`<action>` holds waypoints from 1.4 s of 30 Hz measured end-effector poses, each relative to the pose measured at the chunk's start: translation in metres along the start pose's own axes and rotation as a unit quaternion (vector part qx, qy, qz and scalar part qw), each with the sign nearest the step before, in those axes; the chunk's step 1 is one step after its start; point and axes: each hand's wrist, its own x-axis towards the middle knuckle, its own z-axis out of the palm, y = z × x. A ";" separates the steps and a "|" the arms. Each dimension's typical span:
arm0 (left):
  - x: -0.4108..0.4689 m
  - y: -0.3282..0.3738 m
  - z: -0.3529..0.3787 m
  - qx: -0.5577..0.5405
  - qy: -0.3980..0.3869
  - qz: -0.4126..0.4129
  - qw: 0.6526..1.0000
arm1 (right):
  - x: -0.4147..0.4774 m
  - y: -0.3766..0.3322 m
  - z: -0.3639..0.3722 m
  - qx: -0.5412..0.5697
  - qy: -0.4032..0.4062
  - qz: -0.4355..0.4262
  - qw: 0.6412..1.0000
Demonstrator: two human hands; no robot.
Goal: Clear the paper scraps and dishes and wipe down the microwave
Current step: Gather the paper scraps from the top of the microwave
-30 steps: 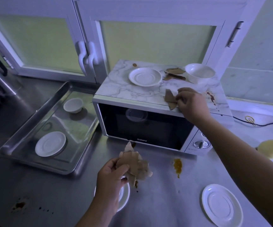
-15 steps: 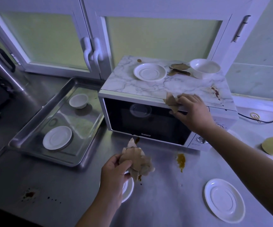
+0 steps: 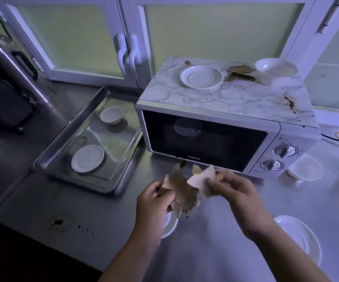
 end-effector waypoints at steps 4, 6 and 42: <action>-0.001 0.000 0.002 0.055 -0.007 0.044 0.997 | -0.026 0.014 0.001 -0.040 -0.066 0.090 0.993; -0.001 0.000 0.002 0.084 -0.031 0.060 0.994 | -0.032 0.014 -0.002 -0.052 -0.092 0.125 0.987; 0.016 0.041 0.008 -0.013 -0.119 0.034 0.992 | 0.061 -0.065 -0.022 -0.219 0.056 -0.079 0.971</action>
